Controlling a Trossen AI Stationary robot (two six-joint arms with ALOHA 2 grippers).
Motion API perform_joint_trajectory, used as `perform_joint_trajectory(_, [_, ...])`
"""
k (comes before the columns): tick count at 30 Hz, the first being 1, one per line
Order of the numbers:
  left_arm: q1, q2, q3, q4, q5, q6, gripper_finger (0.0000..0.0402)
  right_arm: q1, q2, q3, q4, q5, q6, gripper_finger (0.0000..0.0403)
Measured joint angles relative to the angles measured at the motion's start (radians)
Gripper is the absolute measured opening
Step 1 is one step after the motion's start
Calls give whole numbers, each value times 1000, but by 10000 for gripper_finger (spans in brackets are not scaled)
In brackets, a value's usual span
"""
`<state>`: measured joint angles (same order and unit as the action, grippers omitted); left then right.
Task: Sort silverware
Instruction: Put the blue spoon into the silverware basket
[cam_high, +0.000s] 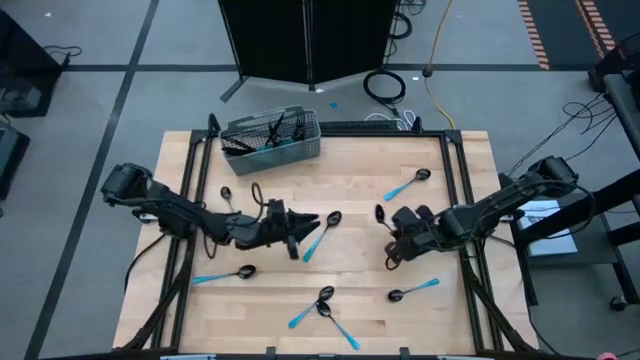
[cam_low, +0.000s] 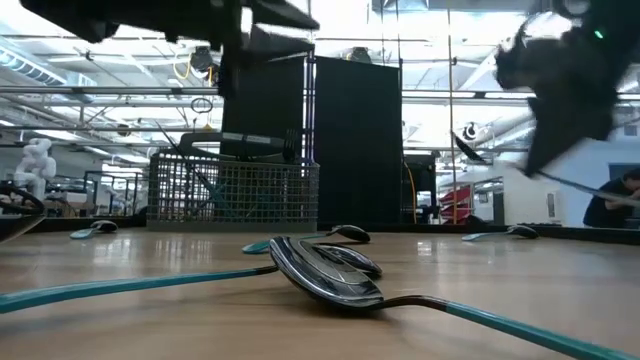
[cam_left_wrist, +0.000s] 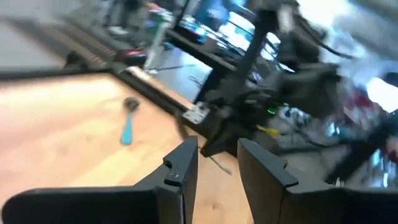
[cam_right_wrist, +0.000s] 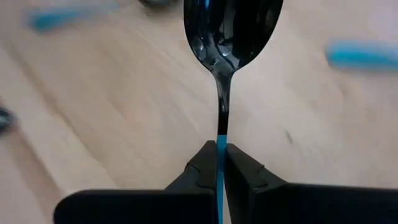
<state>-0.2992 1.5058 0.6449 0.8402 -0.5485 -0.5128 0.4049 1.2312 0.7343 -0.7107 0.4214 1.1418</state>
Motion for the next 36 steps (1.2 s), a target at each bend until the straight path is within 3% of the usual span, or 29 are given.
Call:
perform_joint_trajectory(5, [56, 107, 41, 8, 0, -223, 109, -15, 0, 13, 162, 49, -180, 0])
perform_joint_trajectory(8, [72, 165, 93, 8, 26, -272, 109, -39, 0, 13, 236, 54, -262, 0])
perform_joint_trajectory(17, [80, 304, 247, 7, 104, -139, 109, -73, 0, 14, 531, 44, -593, 0])
perform_joint_trajectory(27, [79, 340, 326, -36, 122, -49, 113, -112, 0, 14, 577, 23, -668, 0])
perform_joint_trajectory(36, [86, 340, 341, -91, 3, -47, 200, -124, 0, 14, 592, 21, -694, 0])
